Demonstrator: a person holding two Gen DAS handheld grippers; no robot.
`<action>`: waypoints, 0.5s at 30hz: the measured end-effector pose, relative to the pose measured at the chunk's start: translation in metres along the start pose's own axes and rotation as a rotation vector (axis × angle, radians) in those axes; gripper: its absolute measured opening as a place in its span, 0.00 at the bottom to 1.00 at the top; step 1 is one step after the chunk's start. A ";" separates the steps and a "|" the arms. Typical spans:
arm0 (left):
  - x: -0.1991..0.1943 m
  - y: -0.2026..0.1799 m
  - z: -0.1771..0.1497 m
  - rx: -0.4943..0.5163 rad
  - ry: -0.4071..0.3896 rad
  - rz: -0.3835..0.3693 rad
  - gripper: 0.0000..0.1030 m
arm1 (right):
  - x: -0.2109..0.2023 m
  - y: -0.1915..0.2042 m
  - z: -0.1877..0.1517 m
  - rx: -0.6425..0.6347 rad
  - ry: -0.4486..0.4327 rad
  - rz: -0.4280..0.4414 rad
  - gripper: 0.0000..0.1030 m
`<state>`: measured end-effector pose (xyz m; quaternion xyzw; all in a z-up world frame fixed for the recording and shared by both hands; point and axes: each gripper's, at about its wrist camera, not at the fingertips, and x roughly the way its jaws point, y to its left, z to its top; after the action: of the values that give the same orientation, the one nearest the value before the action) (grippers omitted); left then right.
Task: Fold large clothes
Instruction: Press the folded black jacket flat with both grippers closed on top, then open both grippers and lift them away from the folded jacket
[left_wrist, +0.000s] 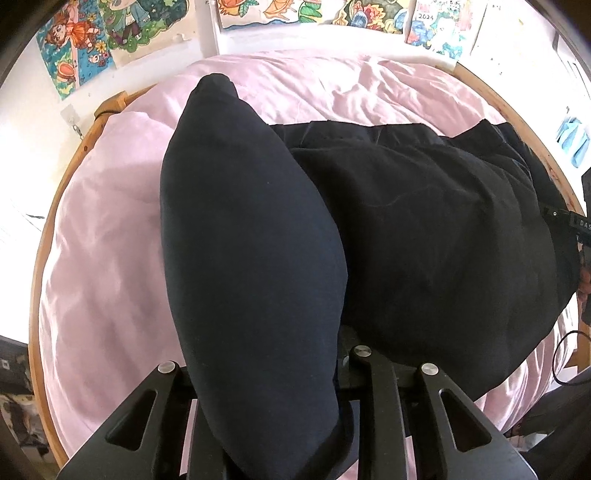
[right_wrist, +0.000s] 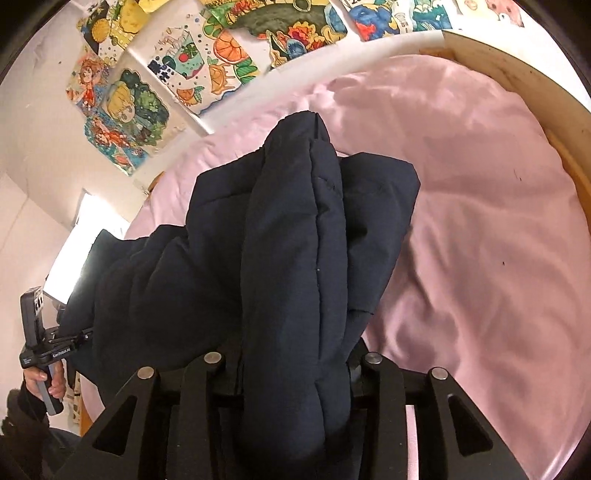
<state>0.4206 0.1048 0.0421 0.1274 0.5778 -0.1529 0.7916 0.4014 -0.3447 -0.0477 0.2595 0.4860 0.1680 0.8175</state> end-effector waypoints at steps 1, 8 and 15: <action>0.000 0.003 -0.001 -0.006 0.002 -0.001 0.21 | 0.000 0.000 0.000 0.001 0.003 -0.006 0.39; -0.005 -0.020 -0.008 -0.057 0.018 -0.001 0.37 | 0.002 -0.005 -0.001 0.035 0.012 -0.033 0.56; -0.009 -0.003 -0.018 -0.160 0.045 -0.023 0.55 | -0.002 -0.015 -0.012 0.032 0.008 -0.103 0.85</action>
<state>0.4013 0.1094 0.0451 0.0605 0.6071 -0.1128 0.7843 0.3906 -0.3548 -0.0603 0.2466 0.5046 0.1189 0.8188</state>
